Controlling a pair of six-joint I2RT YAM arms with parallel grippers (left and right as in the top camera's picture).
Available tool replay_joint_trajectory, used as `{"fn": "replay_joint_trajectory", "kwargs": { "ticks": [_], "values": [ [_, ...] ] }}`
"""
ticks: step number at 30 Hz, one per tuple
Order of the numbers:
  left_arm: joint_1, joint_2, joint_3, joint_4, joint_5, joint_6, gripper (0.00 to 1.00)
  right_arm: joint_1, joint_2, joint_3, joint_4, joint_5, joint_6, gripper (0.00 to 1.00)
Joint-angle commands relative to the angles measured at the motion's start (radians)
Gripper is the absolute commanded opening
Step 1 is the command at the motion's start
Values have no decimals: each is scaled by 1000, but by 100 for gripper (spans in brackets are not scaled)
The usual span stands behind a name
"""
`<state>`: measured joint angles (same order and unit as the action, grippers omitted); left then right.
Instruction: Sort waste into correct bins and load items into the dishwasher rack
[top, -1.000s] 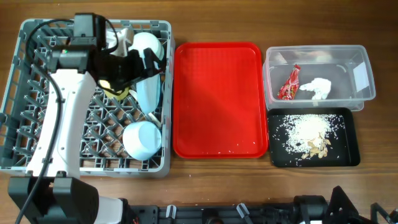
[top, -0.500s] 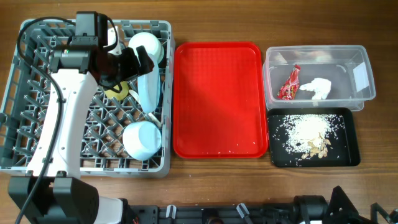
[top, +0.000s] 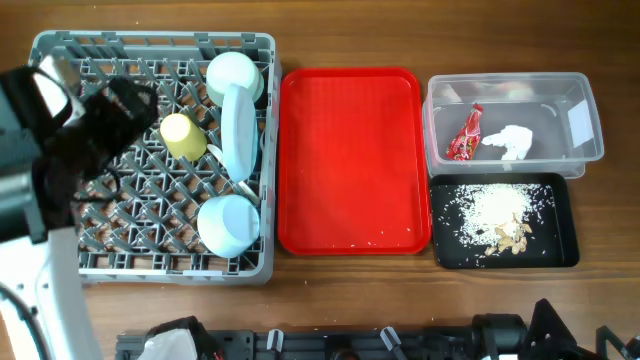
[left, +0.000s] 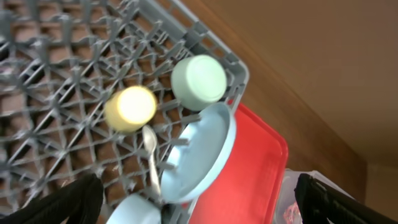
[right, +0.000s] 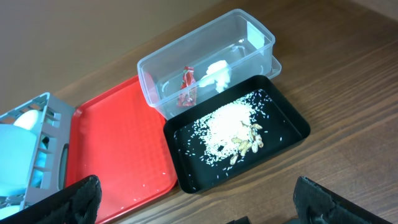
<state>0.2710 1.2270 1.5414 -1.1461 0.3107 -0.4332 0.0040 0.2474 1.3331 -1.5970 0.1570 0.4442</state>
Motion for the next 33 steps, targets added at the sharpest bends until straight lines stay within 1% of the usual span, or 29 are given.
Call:
{"fn": "replay_joint_trajectory", "kwargs": {
  "ticks": [1,19,21,23,26,28,30,33],
  "values": [
    [20,-12,7,-30,-20,-20,100,0,-7,2,2,-1,4,100],
    [20,3,7,-29,-20,-20,100,0,-7,2,2,-1,4,100],
    [19,-24,3,-29,-20,-20,100,0,-7,2,2,-1,4,100],
    [0,-93,-7,-29,-20,-20,100,0,-7,2,2,-1,4,100],
    [-73,-251,-50,-18,-35,-19,100,0,-7,2,2,-1,4,100],
    [-130,-391,-111,-19,-61,-20,100,0,-7,2,2,-1,4,100],
    [-177,-562,-220,-22,-54,-21,100,0,-7,2,2,-1,4,100],
    [-197,-748,-391,-13,-54,-21,100,0,-7,2,2,-1,4,100]
  ]
}}
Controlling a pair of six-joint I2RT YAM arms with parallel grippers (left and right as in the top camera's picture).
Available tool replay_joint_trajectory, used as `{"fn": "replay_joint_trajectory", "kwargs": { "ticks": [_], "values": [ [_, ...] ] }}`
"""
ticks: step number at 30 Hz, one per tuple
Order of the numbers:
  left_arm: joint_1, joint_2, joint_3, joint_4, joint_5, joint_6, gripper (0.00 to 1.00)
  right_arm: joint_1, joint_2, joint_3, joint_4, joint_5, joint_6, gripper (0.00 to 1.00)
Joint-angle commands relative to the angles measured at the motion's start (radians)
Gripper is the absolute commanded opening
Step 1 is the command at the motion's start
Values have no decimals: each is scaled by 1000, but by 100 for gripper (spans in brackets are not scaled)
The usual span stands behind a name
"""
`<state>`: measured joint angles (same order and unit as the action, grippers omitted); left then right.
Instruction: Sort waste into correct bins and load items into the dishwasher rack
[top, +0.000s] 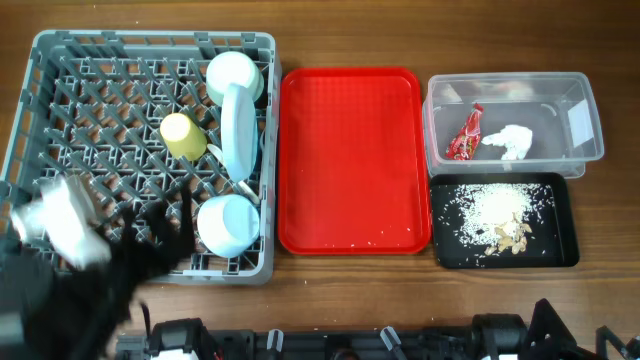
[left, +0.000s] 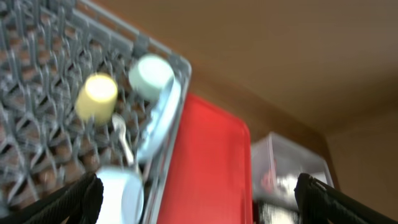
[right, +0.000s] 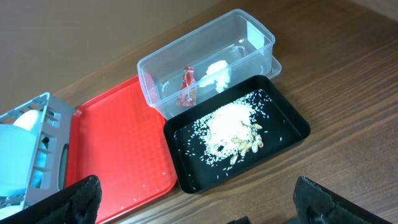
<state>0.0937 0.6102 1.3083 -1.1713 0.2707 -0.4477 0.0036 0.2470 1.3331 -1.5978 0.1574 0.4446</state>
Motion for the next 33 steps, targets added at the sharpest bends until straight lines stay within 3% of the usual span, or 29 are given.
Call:
{"fn": "replay_joint_trajectory", "kwargs": {
  "ticks": [1,4,9,10,15,20,33],
  "values": [
    [-20,-203,-238,32,-14,-6,100,0,-7,2,3,-1,4,100],
    [-20,-381,-472,200,-13,-6,100,1,-7,2,3,-1,4,100],
    [-20,-603,-839,766,-6,-5,100,1,-7,2,3,-1,4,100],
    [-20,-603,-912,915,-7,-2,100,0,-7,2,3,-1,4,100],
    [-74,-603,-1117,1283,-101,-2,100,1,-7,2,3,-1,4,100],
    [-124,-606,-1232,1291,-282,15,100,1,-7,2,3,-1,4,100],
    [-59,-607,-1288,1069,-290,410,100,1,-7,2,3,-1,3,100]
  ]
}}
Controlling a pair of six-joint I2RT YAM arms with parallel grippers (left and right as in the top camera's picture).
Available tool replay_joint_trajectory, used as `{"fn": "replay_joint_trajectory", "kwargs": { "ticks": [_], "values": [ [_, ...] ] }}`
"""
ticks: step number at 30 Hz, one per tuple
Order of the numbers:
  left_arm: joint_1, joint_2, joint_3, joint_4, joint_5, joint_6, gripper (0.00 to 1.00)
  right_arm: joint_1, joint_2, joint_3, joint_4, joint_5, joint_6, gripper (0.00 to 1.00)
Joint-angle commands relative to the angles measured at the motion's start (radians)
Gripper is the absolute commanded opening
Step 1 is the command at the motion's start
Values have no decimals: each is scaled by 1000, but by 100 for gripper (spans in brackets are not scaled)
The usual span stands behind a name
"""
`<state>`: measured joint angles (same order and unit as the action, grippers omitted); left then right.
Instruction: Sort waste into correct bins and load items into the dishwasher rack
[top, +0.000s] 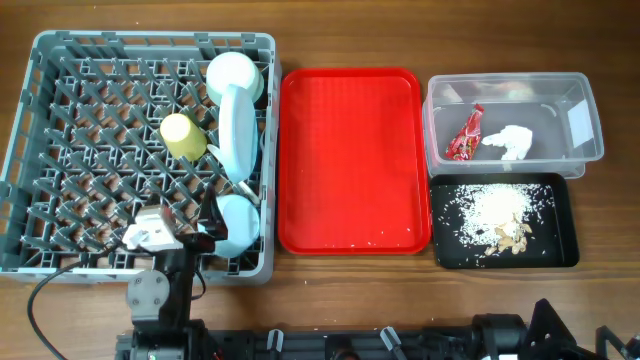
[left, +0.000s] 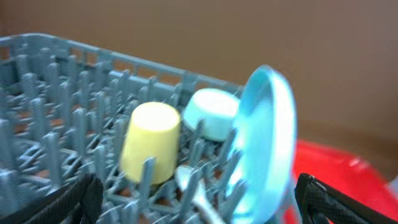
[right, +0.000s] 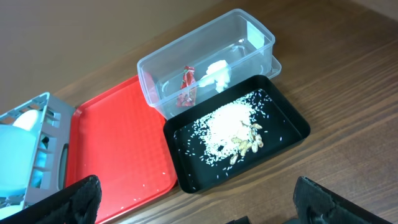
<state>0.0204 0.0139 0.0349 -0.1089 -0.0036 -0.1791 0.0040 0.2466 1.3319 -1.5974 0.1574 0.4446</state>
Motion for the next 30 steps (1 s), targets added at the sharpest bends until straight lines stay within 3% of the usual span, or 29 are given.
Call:
{"fn": "replay_joint_trajectory", "kwargs": {
  "ticks": [1,5,30],
  "values": [
    [14,-10,-14,6,-16,179,100,0,-6,3,2,-1,3,100],
    [24,-10,-15,3,-10,281,100,0,-6,3,2,-1,4,100],
    [35,-10,-15,6,-6,280,100,0,-6,3,2,-1,4,100]
  ]
}}
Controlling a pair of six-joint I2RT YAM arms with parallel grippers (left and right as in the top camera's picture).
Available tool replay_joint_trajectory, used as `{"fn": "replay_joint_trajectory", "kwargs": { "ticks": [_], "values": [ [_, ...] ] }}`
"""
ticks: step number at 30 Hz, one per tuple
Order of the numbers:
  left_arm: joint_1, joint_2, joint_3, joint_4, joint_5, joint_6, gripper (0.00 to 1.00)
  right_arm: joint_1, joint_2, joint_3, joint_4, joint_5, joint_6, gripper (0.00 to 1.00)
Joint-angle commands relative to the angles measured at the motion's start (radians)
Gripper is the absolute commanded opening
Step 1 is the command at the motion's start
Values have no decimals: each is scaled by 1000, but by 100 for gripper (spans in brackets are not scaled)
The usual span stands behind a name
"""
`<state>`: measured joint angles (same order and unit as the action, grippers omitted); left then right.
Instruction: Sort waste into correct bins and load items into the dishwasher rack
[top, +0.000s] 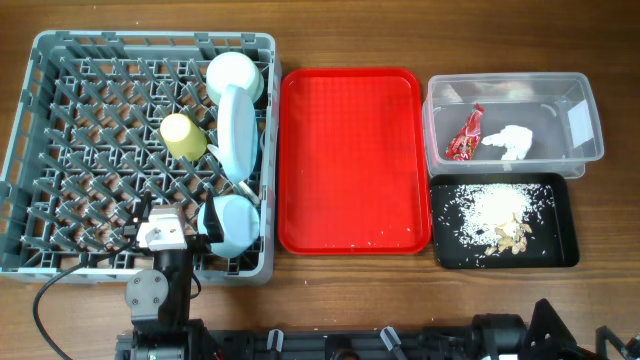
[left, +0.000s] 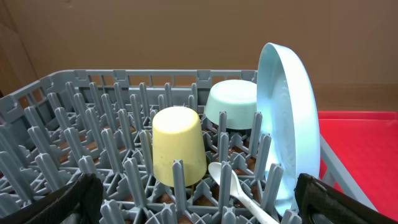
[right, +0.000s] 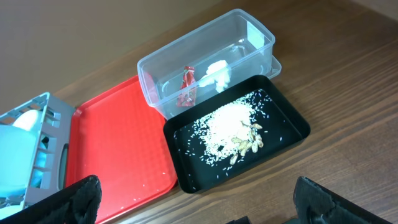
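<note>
The grey dishwasher rack (top: 60, 150) holds an upturned yellow cup (top: 183, 137), a pale green bowl (top: 233, 75), a blue plate (top: 238, 130) on edge, a blue bowl (top: 232, 222) and a white spoon (left: 239, 193). My left gripper (left: 199, 205) sits low at the rack's front edge (top: 165, 232), open and holding nothing, facing the yellow cup (left: 179, 146) and plate (left: 289, 124). The red tray (top: 350, 160) carries only a few rice grains. My right gripper (right: 196, 205) is open and holds nothing, well back from the black tray (right: 236, 134).
A clear bin (top: 510, 125) at the back right holds a red wrapper (top: 465, 135) and a white tissue (top: 508, 142). In front of it the black tray (top: 503, 220) holds rice and peanuts. Bare wooden table surrounds everything.
My left arm has shifted slightly at the rack's front edge and its view is now sharp and level. The right arm and all objects are unchanged.
My left arm first stood over the left part of the rack. Then it was at the rack's front left corner, then low at the front edge, where it still is. The dishes, bins and right arm stayed put throughout.
</note>
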<state>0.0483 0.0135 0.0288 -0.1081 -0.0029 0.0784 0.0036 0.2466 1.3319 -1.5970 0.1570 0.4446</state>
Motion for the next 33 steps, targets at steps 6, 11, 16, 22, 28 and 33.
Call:
{"fn": "replay_joint_trajectory", "kwargs": {
  "ticks": [6,11,16,22,28,33],
  "values": [
    [7,-10,-9,6,-6,22,100,0,-6,2,5,15,5,100],
    [7,-10,-9,6,-6,22,100,0,-9,-34,350,-3,-5,100],
    [7,-10,-9,6,-6,23,100,-8,-82,-192,806,-15,-269,100],
    [7,-10,-9,6,-6,22,100,-67,-244,-567,1361,-55,-314,100],
    [7,-10,-9,6,-6,23,100,-70,-240,-844,1669,-160,-314,100],
    [7,-10,-9,6,-6,22,100,-69,-242,-1097,1826,-230,-314,100]
  ]
}}
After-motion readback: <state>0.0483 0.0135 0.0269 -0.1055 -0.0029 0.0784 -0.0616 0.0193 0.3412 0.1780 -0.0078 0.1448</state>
